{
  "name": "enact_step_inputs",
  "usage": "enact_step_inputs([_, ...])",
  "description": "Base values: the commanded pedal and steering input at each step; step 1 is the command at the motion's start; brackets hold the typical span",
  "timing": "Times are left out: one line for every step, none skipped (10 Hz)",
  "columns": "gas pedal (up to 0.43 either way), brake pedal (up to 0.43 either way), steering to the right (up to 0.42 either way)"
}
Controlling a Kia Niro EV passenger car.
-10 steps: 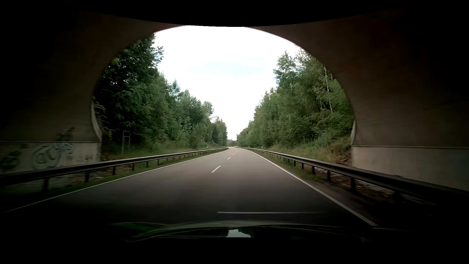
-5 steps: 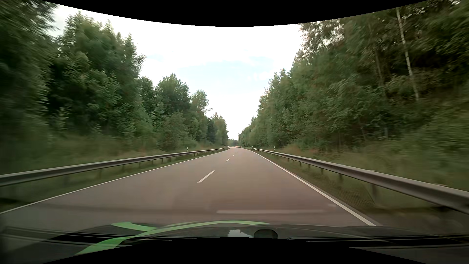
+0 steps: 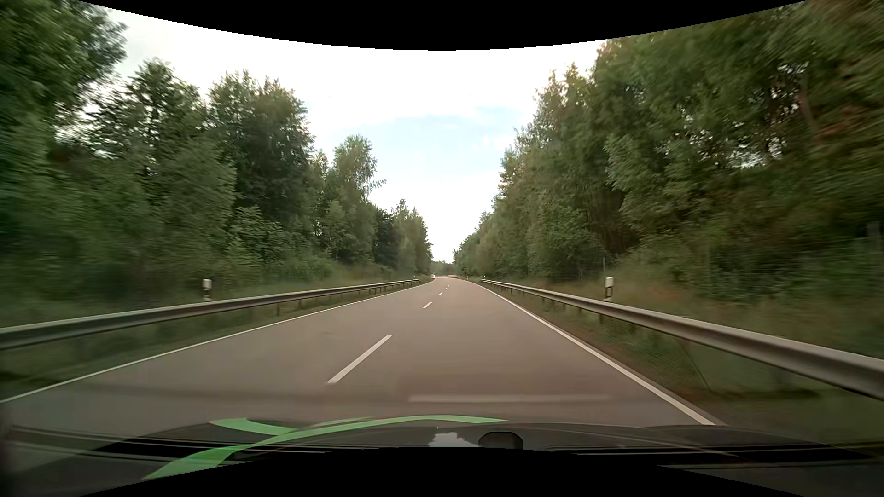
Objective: Follow the waypoints while adhering to traffic rules and regulations
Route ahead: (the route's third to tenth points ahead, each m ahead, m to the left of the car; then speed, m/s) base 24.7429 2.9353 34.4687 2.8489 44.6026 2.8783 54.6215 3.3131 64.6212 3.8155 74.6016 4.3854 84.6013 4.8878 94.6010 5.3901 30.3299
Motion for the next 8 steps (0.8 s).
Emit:
enact_step_inputs([0.35, 0.0, -0.007])
enact_step_inputs([0.35, 0.0, -0.007])
enact_step_inputs([0.35, 0.0, -0.006])
enact_step_inputs([0.358, 0.0, -0.004])
enact_step_inputs([0.37, 0.0, -0.003])
enact_step_inputs([0.37, 0.0, -0.003])
enact_step_inputs([0.37, 0.0, -0.004])
enact_step_inputs([0.37, 0.0, -0.003])
